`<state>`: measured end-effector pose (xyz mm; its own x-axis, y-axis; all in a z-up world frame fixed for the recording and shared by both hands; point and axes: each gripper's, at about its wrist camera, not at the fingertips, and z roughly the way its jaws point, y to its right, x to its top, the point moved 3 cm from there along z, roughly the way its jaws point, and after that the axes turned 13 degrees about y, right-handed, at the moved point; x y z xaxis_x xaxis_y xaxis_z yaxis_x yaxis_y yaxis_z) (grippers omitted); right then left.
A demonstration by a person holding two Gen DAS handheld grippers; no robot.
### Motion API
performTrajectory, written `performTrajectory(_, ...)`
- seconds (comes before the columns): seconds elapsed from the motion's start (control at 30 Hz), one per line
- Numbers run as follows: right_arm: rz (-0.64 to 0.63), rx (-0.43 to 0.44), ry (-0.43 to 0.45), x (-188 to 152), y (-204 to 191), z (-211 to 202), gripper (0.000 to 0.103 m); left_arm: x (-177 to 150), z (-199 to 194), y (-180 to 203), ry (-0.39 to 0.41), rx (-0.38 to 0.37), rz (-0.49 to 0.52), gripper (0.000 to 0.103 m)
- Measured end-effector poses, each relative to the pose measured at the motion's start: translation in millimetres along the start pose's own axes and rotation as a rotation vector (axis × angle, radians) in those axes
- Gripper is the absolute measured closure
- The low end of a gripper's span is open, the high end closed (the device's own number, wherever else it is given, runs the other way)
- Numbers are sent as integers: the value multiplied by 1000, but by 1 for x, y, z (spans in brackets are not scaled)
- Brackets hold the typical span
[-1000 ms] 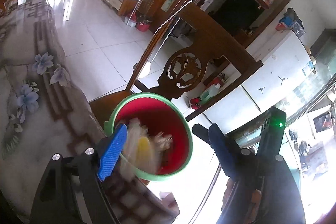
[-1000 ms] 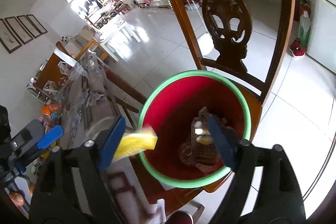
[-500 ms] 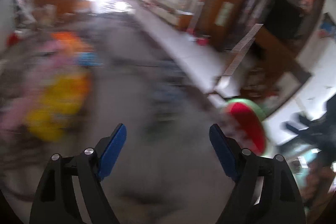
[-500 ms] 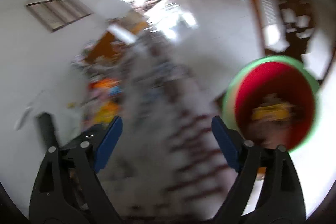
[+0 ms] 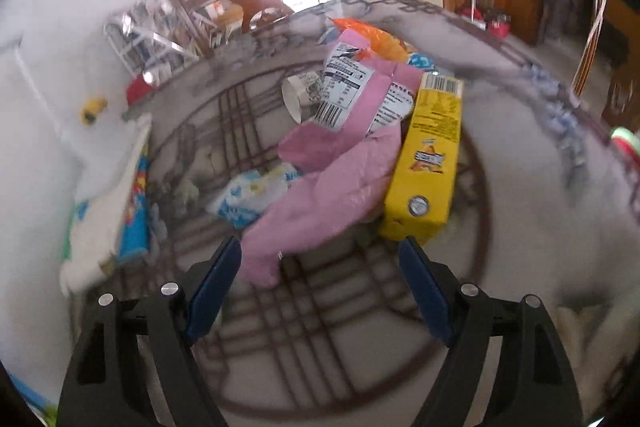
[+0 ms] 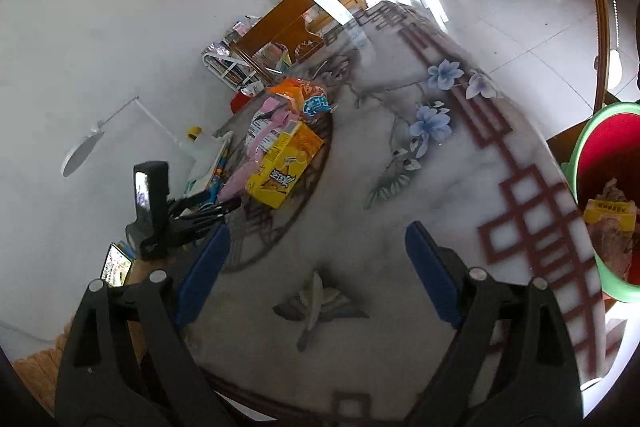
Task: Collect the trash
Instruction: 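Grasp the purple plastic bag with the left tool while the right tool grasps the yellow drink carton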
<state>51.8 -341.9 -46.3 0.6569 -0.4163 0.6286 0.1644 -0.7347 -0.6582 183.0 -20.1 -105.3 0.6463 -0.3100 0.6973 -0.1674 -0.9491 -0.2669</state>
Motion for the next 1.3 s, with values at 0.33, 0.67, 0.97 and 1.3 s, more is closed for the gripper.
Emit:
performTrajectory(0.33, -24, -29, -27, -5, -1, 4, 15, -3, 21, -3, -84, -10, -13, 76)
performTrajectory(0.67, -114, -120, -121, -15, -10, 35, 14, -70, -67, -16, -42, -225, -471, 81)
performTrajectory(0.97, -76, -205, -234, -13, -23, 126, 14, -116, -72, -25, -25, -291, -722, 82)
performTrajectory(1.3, -244, -369, -256, -8, -70, 236, 7, -104, -81, -32, 37, -353, -771, 82)
